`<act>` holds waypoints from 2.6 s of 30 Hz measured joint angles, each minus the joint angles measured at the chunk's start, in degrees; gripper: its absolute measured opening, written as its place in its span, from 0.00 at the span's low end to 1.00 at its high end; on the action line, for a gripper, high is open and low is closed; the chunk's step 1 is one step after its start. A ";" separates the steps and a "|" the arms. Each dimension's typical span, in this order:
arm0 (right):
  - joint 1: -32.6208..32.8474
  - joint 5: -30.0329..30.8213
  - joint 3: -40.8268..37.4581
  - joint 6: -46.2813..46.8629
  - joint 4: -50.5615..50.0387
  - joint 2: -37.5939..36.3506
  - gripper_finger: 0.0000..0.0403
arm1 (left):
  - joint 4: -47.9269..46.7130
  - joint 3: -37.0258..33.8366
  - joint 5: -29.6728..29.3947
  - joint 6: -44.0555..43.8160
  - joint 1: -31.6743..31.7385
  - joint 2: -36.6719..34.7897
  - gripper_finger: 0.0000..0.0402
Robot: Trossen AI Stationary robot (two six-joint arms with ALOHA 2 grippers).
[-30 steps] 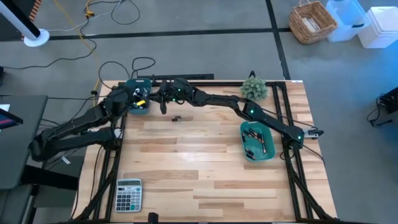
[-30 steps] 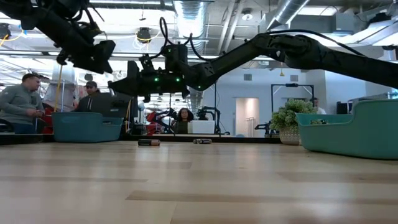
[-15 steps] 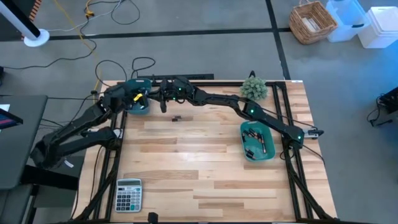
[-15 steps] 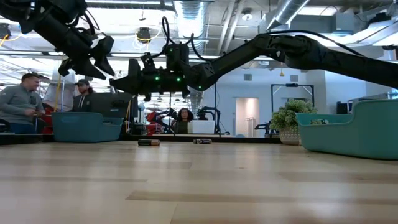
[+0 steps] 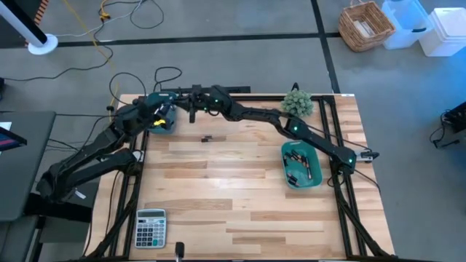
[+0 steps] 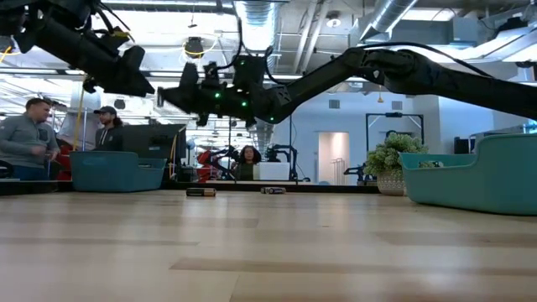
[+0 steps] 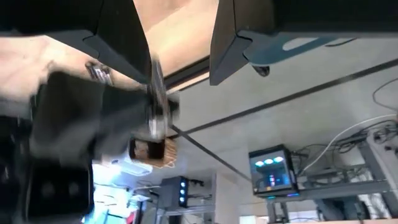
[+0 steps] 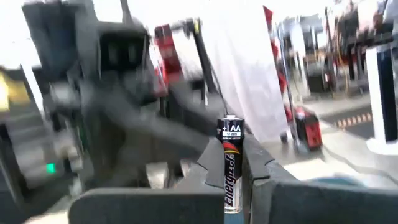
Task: Sort batteries
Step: Put the black-silver battery into the blue bin
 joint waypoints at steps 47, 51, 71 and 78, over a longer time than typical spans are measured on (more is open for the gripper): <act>1.48 -3.88 0.06 1.41 8.22 -0.11 0.03 | 5.83 -0.09 12.93 8.82 -0.04 1.31 0.24; 1.56 -3.86 0.07 0.91 8.24 -0.11 0.03 | 5.93 -0.10 11.97 8.13 0.00 1.29 0.13; 0.53 -2.88 0.07 0.79 7.58 -0.11 0.38 | 3.98 -0.07 5.98 7.73 0.00 1.30 0.12; -2.59 -4.91 0.04 4.55 7.69 -0.11 0.56 | 2.13 -0.07 0.67 5.58 0.00 1.29 0.12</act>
